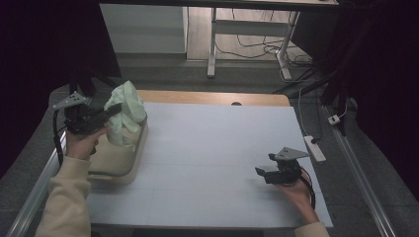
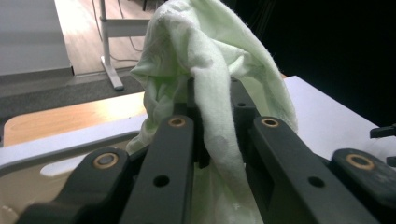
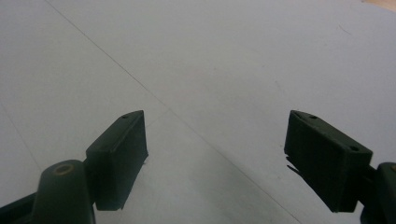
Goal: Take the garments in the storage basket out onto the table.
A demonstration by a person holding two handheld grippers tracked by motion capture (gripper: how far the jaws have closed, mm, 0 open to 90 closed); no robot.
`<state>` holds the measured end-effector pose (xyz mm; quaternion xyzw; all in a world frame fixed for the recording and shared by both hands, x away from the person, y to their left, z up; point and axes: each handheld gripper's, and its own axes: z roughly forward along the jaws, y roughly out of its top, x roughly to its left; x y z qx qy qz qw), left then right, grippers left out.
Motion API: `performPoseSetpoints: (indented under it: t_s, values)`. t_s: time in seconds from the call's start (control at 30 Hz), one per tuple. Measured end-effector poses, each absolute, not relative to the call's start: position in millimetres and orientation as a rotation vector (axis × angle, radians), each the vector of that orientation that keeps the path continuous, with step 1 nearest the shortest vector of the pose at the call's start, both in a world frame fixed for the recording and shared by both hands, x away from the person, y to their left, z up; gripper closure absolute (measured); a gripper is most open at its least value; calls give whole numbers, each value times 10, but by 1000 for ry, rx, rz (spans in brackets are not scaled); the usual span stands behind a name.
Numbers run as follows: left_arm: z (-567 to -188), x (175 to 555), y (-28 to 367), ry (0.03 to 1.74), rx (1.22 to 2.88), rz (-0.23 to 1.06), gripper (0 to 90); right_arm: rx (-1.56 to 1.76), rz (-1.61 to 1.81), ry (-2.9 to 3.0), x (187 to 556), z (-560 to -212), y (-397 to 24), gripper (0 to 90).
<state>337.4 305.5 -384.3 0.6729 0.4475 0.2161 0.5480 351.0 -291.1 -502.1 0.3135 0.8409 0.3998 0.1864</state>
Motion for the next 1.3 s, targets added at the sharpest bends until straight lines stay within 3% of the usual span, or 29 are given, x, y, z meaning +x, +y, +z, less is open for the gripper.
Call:
performPoseSetpoints:
  t_s: [0.7, 1.3]
  values:
    - [-3572, 3166, 2851, 881, 1497, 441, 826, 887, 1121, 2375, 3507, -5020, -2908, 207]
    - [-3527, 3185, 2413, 764, 1544, 355, 825, 881, 1123, 2373, 3509, -5026, -2902, 208]
